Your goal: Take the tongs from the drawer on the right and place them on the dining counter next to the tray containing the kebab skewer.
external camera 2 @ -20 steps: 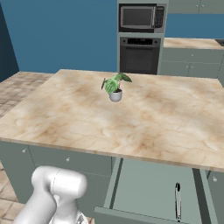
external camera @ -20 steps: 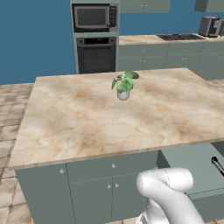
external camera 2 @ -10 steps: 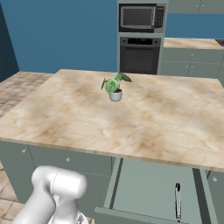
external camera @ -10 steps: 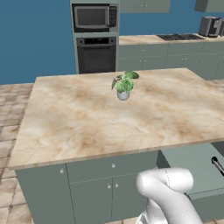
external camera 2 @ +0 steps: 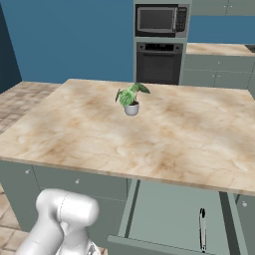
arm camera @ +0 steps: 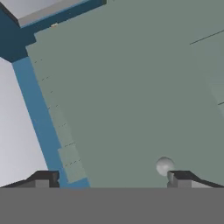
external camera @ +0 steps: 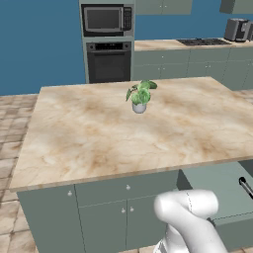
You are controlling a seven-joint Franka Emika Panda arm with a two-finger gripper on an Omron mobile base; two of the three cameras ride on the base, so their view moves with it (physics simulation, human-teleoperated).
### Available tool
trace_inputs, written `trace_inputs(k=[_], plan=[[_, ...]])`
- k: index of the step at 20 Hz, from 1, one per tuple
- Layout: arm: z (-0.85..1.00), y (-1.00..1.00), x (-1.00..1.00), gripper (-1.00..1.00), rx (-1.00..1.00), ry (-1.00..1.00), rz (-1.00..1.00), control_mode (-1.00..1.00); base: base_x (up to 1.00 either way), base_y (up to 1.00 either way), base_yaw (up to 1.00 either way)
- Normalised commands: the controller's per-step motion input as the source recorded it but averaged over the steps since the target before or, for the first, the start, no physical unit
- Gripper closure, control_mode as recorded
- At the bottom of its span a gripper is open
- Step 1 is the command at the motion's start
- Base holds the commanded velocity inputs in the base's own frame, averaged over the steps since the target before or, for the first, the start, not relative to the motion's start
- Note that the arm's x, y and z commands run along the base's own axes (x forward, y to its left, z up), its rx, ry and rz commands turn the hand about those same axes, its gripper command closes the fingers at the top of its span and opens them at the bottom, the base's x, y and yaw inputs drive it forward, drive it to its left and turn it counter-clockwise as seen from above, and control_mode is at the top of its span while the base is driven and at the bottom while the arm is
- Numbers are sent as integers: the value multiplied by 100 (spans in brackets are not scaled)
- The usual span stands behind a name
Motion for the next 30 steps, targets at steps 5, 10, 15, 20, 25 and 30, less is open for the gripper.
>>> trace_inputs(k=[5,10,15,20,25,30], plan=[[59,-4,-50,-100,2,-4,0,-100,0,0,0],[61,-2,-44,-100,2,-3,0,-100,0,0,0],[63,0,-40,-100,1,-3,0,-100,0,0,0],[63,-3,-32,-100,0,0,0,-100,0,0,0],[67,0,-16,-100,0,0,0,-100,0,0,0],[63,0,-11,-100,0,0,0,-100,0,0,0]])
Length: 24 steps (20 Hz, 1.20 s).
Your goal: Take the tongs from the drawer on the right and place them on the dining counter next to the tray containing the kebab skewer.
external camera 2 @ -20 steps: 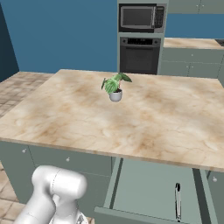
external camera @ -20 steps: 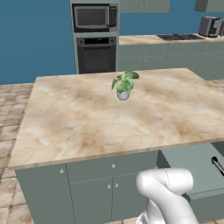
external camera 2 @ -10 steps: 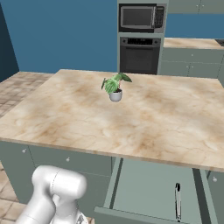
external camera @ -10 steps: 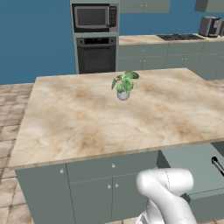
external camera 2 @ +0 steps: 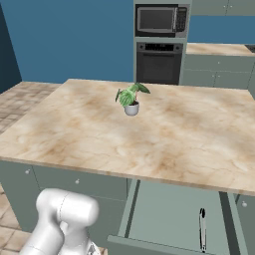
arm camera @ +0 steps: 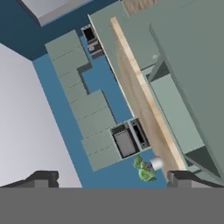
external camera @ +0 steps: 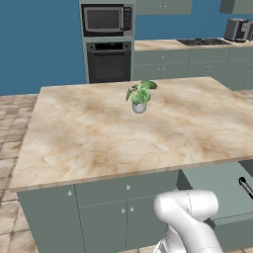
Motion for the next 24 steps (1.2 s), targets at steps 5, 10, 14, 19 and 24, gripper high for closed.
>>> trace_inputs(k=[5,10,14,19,24], plan=[[58,0,-7,-100,-1,0,0,-100,0,0,0],[46,6,0,-100,-5,2,0,-100,0,0,0],[32,15,0,-100,-7,1,0,-100,0,0,0],[32,20,0,-100,-7,2,0,-100,0,0,0],[26,16,2,-100,-10,6,0,-100,0,0,0]])
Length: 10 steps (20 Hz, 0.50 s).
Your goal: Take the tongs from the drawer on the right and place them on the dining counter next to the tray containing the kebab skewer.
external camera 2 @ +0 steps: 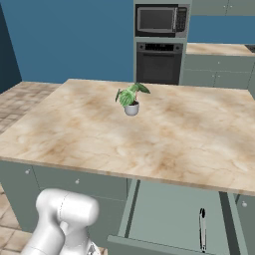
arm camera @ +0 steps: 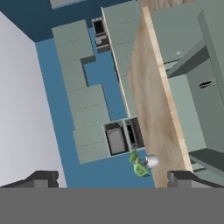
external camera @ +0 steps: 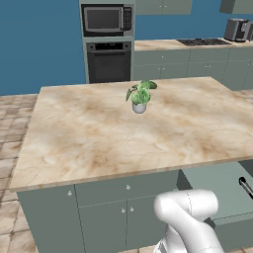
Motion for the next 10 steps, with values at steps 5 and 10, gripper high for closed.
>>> trace_inputs(k=[5,10], plan=[[8,17,12,-100,-13,7,0,-100,0,0,0],[2,24,25,-100,-17,10,0,-100,0,0,0]])
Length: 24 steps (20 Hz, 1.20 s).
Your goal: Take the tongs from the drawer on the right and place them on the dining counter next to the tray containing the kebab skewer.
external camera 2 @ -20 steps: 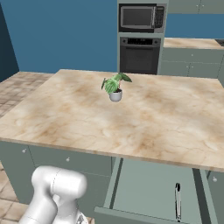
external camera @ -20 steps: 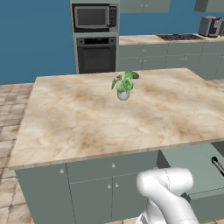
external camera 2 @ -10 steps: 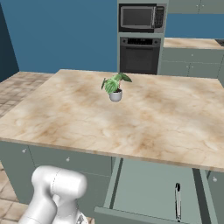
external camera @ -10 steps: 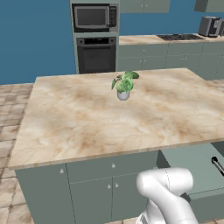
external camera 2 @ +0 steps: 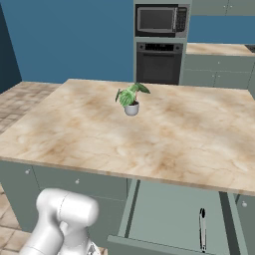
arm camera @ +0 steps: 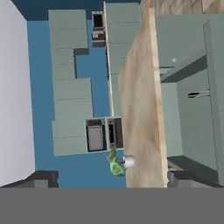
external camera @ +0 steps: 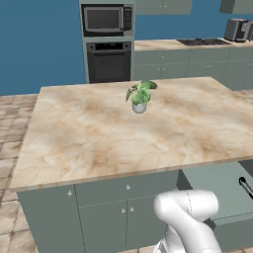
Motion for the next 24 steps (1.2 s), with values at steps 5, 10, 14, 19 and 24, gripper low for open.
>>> trace_inputs(k=[5,10,14,19,24], plan=[[19,25,27,-100,-15,11,0,-100,0,0,0],[38,22,28,-100,-11,8,0,-100,0,0,0],[35,20,31,-100,-10,7,0,-100,0,0,0],[22,26,29,-100,-12,4,0,-100,0,0,0],[11,41,38,-100,-12,0,0,-100,0,0,0]])
